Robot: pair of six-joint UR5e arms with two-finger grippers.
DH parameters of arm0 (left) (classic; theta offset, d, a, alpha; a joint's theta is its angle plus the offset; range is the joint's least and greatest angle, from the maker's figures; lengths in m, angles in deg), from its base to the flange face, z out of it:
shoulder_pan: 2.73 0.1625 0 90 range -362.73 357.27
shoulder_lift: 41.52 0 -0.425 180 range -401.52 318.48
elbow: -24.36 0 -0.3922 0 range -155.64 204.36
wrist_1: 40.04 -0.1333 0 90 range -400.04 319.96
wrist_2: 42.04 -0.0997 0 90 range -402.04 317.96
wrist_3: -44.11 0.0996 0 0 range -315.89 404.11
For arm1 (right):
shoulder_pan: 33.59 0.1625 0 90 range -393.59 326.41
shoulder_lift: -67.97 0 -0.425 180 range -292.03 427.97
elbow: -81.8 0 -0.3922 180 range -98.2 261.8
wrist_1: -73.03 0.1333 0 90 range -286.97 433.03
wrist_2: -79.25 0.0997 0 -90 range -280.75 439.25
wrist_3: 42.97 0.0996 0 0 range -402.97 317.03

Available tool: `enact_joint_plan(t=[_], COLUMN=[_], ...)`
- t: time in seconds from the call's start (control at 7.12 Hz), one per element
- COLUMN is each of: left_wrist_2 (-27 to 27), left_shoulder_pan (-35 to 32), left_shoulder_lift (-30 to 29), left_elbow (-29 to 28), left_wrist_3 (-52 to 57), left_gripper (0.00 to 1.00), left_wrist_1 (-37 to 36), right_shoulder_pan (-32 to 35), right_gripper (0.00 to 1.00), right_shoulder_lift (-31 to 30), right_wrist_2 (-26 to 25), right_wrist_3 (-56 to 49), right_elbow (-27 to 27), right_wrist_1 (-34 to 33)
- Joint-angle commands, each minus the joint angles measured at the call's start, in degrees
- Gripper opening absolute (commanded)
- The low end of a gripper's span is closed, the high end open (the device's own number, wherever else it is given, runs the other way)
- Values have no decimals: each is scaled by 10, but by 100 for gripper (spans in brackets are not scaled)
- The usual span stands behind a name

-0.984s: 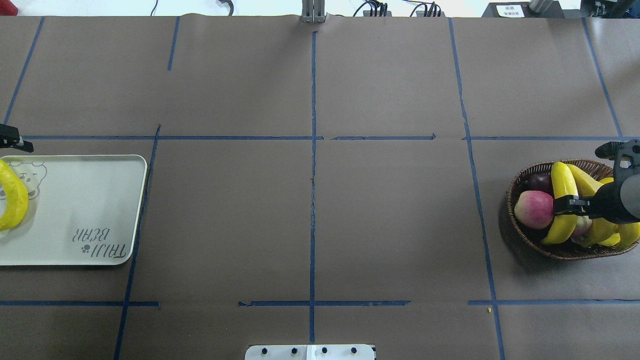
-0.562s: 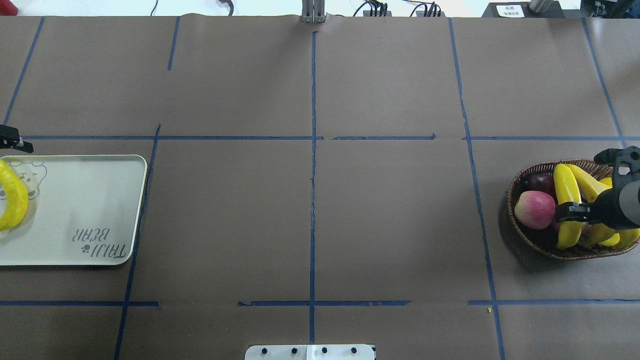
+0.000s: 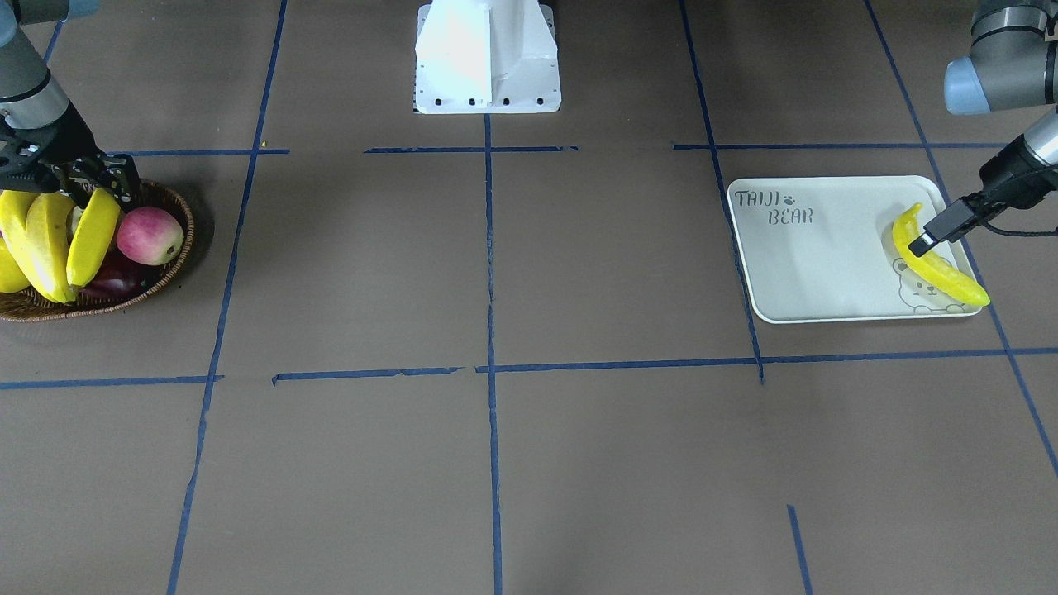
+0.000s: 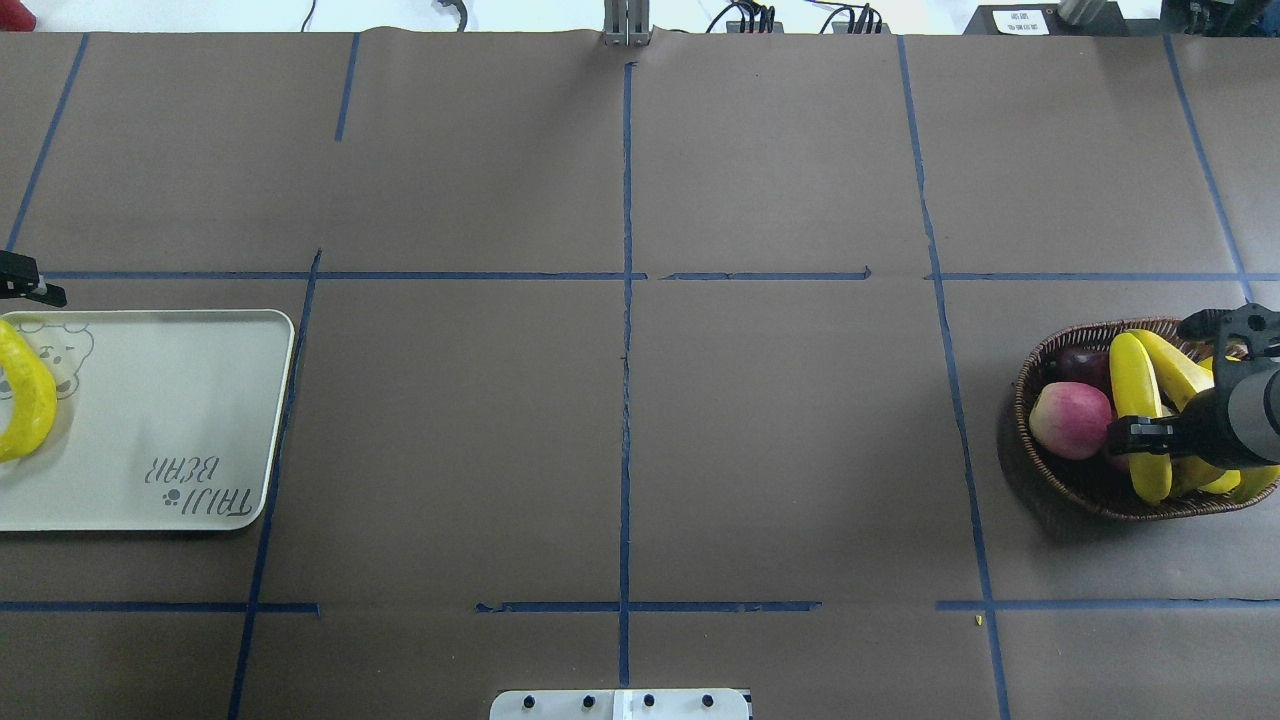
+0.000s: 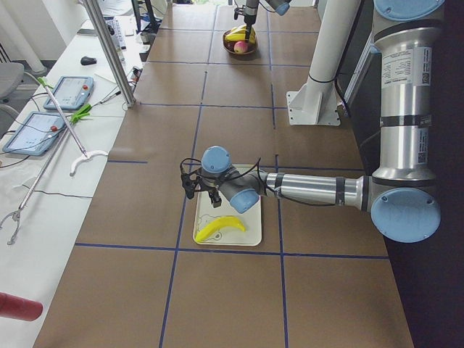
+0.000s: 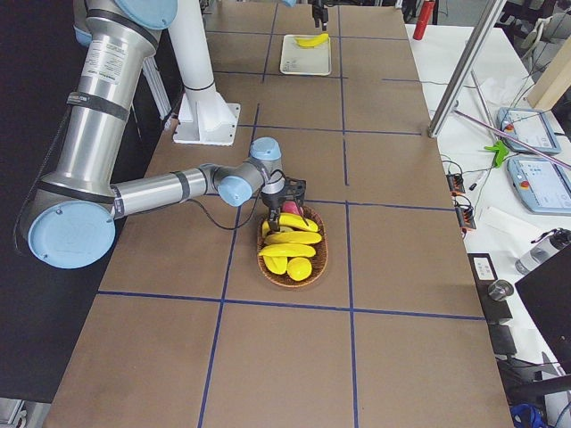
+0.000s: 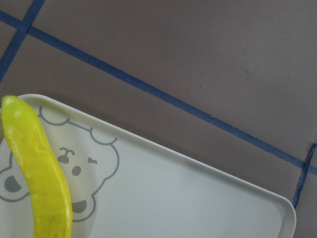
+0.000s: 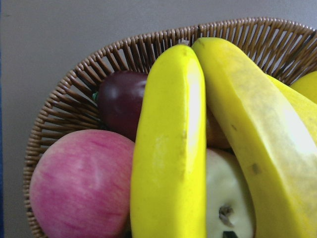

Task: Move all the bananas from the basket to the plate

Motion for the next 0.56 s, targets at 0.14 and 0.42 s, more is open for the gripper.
enact_joint_plan(t=[0.14,0.42], left_wrist_2=[1,1], left_shoulder_pan=[0,0], left_shoulder_lift=[0,0], left_elbow=[0,1], left_wrist_3=[0,-1], left_gripper=[100,100], left_wrist_1=[0,1], right_shoulder_pan=[1,18], right_gripper=[23,20], right_shoulder_lift=[0,-1], right_wrist_2=[1,22], right_wrist_3=[0,-4], right_elbow=[-6,-43], right_wrist_1=[2,-1])
